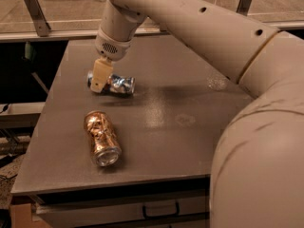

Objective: Knock redbull can over

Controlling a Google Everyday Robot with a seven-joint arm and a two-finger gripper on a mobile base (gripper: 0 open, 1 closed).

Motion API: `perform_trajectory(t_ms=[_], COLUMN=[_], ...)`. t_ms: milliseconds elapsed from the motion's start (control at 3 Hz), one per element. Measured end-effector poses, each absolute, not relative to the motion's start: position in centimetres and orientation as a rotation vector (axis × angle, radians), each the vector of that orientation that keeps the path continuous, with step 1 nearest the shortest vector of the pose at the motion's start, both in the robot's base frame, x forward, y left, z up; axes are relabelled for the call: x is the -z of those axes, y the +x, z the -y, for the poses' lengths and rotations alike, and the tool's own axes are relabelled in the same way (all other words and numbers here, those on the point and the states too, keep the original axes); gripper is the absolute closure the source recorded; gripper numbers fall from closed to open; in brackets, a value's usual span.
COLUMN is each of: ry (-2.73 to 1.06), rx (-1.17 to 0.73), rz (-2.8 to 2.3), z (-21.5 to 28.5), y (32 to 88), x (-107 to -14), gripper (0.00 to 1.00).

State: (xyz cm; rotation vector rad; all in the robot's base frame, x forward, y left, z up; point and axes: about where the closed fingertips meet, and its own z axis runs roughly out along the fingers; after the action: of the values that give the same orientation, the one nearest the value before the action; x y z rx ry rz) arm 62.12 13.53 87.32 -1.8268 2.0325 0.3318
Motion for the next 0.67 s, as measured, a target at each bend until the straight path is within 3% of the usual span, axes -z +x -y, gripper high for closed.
perform_trajectory(t_ms=[667], ry=[-1.831], rx=[-0.34], rz=[-2.036], z=[-13.66], y=[61.69], x=[-87.02], gripper=[0.0])
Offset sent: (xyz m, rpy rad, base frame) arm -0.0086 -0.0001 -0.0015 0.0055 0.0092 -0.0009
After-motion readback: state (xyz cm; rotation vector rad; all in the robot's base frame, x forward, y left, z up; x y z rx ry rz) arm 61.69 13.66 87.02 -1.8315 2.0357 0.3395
